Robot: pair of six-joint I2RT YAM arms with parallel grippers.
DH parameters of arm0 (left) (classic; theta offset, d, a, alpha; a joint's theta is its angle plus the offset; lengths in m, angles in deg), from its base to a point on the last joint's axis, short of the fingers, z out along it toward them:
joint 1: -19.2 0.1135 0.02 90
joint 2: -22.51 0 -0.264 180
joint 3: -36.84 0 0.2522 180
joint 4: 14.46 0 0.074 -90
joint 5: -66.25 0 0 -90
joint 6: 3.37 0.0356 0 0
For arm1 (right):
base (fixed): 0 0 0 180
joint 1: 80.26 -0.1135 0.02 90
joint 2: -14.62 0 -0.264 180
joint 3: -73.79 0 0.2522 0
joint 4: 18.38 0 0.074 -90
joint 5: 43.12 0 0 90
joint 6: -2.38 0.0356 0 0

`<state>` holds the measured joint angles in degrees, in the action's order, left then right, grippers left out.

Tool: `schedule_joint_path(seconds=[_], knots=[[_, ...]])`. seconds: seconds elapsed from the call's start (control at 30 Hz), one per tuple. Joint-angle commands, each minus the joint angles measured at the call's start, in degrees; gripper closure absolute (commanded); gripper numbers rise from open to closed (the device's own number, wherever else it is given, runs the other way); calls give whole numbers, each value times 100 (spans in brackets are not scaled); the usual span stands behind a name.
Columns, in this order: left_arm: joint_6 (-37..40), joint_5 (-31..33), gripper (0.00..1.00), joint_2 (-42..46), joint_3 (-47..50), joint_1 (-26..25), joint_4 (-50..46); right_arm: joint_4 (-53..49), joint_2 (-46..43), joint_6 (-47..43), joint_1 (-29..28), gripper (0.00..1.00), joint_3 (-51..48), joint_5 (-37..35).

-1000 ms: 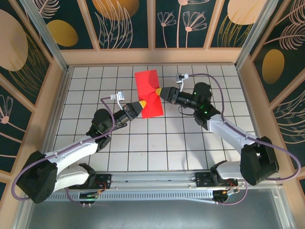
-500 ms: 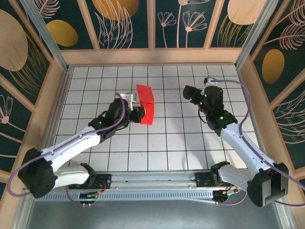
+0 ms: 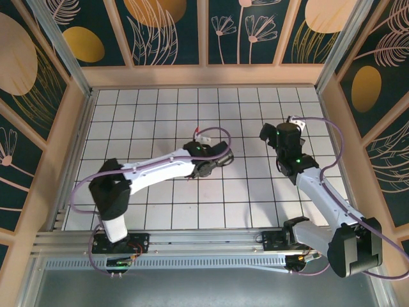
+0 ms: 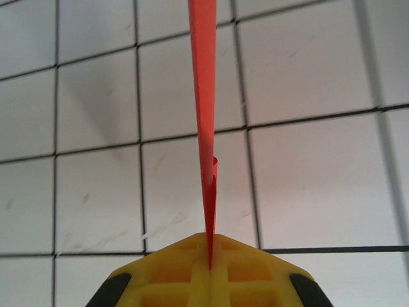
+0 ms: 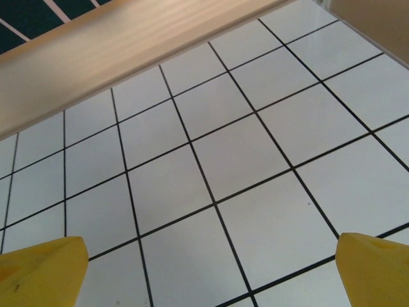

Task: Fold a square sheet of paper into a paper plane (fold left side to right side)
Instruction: Turn over the paper at the center of the table.

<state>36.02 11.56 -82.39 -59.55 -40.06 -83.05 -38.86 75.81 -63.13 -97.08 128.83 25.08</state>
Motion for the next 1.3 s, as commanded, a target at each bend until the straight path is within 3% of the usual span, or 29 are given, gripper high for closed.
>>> schedule_joint_path(seconds=[0.0,0.23,0.43,0.73,0.9,1.27], knots=[[-969,532,100,-371,-170,-32,-1457,136,-64,-6,114,1,-139,-291],[-1083,159,100,-782,-262,-40,-937,374,-79,-111,308,1,-300,164],[-781,-628,100,-1130,-388,-37,-89,479,-20,-111,368,1,-401,473],[-509,-1664,84,-1372,-449,-13,1162,488,4,-164,409,1,-474,706],[-447,-2021,82,-1523,-511,19,1551,472,51,-193,412,1,-458,859],[-366,-2801,54,-1260,-194,219,2648,224,188,-357,494,1,-251,1411]])
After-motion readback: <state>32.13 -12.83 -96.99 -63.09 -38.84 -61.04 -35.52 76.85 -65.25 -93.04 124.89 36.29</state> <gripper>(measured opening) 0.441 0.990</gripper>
